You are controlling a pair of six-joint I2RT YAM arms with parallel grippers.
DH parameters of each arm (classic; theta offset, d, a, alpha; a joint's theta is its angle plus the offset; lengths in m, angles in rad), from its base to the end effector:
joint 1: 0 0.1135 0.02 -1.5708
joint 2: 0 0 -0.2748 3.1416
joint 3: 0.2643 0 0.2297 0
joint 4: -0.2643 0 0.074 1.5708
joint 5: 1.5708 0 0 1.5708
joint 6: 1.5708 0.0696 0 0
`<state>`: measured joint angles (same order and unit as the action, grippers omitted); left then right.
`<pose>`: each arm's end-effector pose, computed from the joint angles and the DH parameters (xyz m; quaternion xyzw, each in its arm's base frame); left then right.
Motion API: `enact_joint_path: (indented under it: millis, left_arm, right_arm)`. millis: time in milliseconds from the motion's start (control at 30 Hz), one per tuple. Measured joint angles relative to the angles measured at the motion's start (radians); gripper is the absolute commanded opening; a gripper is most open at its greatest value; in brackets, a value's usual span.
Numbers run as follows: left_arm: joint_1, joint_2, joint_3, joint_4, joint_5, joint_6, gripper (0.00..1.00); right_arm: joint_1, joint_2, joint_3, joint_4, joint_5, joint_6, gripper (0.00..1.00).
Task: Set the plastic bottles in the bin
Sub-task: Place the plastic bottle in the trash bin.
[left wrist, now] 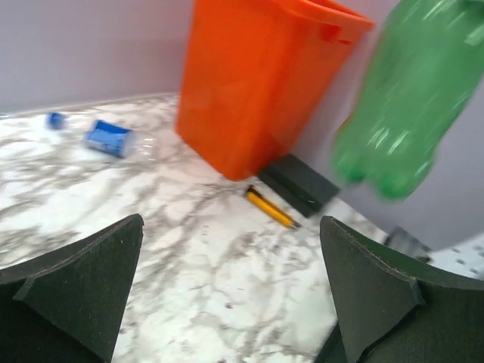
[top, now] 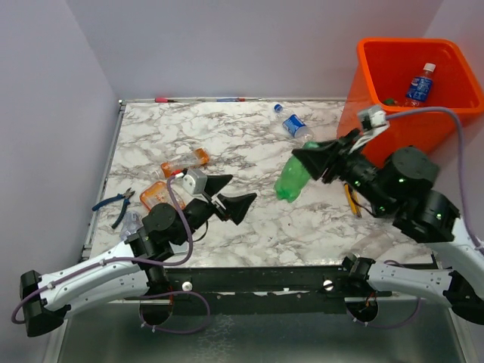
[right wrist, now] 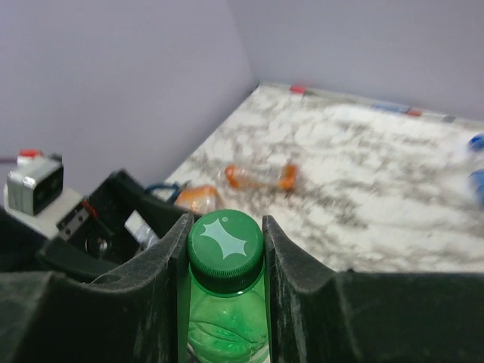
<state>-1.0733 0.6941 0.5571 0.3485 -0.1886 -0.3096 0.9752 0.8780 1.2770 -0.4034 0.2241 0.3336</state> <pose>0.0954 -0.1483 0.3483 0.1652 0.6079 -0.4482 0.6342 0.1067 0.1298 0.4658 -0.1472 0.6932 0.3639 0.6045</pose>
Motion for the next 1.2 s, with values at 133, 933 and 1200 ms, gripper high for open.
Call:
enact_joint_path:
  millis: [133, 933, 1200]
  left_arm:
    - [0.0, -0.086, 0.0, -0.105, -0.185, 0.088, 0.99]
    - [0.0, -0.364, -0.128, -0.199, -0.684, 0.266, 0.99]
    - [0.001, -0.36, -0.128, -0.225, -0.69, 0.24, 0.99]
  right_arm:
    - [0.0, 0.043, 0.259, -0.082, 0.161, -0.133, 0.0]
    - [-0.423, 0.541, 0.8, 0.223, 0.675, -0.547, 0.0]
    - [-0.819, 0.6, 0.788, 0.114, 0.571, -0.128, 0.0]
